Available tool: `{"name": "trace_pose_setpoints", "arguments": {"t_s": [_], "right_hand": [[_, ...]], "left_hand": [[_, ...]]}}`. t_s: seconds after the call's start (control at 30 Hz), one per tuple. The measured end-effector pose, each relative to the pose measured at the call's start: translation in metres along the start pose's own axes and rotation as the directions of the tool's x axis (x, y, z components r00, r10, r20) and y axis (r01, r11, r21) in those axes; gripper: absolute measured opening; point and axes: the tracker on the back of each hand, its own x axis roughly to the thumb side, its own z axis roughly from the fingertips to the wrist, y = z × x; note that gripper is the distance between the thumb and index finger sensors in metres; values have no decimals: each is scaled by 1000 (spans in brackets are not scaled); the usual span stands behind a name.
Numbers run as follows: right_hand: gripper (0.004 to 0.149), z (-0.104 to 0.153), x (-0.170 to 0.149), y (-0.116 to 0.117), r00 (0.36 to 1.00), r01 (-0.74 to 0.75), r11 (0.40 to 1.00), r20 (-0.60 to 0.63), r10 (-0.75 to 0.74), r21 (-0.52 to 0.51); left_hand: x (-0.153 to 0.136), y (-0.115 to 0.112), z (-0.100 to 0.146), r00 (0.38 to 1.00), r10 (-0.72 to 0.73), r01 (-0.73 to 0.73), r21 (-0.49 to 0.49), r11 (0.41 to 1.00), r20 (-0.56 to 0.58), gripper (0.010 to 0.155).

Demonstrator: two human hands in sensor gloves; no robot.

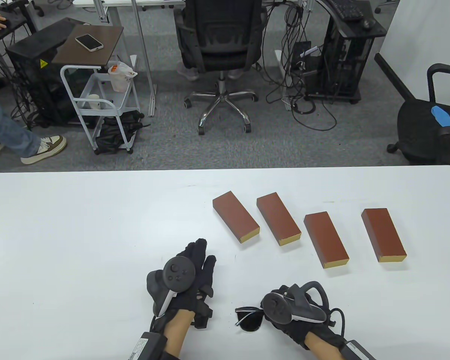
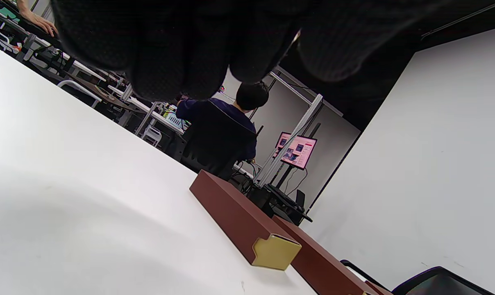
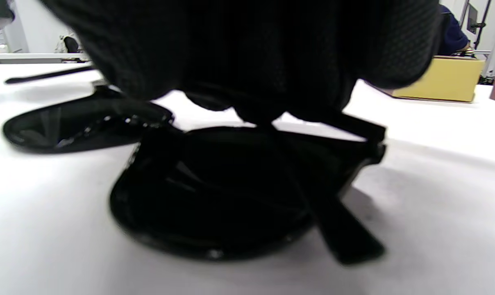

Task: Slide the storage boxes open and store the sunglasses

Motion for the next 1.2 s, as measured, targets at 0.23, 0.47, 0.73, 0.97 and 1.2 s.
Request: {"name": "trace_pose_setpoints", "arguments": {"t_s": [0.23, 0.47, 0.73, 0.97, 1.2], "right_hand": [[51, 10, -39, -25, 986, 40, 985, -152, -66, -170], [55, 20, -102, -47, 941, -156, 949, -333, 58, -275], [57, 25, -177, -53, 795, -242, 932, -606, 31, -270], [67, 20, -219, -36, 583, -237, 959, -812, 10, -158], [81, 21, -254, -22, 425, -60, 994, -903, -56, -90]], "left_hand": [[4, 0, -1, 998, -54, 54, -15, 998, 40, 66], [9, -1, -2, 999, -27, 29, -61, 998, 29, 74], [4, -9, -1, 996, -54, 40, -190, 981, -66, 80], [0, -14, -3, 997, -61, 49, -203, 978, -52, 81], [0, -13, -2, 998, -48, 41, -173, 984, -35, 80]]}}
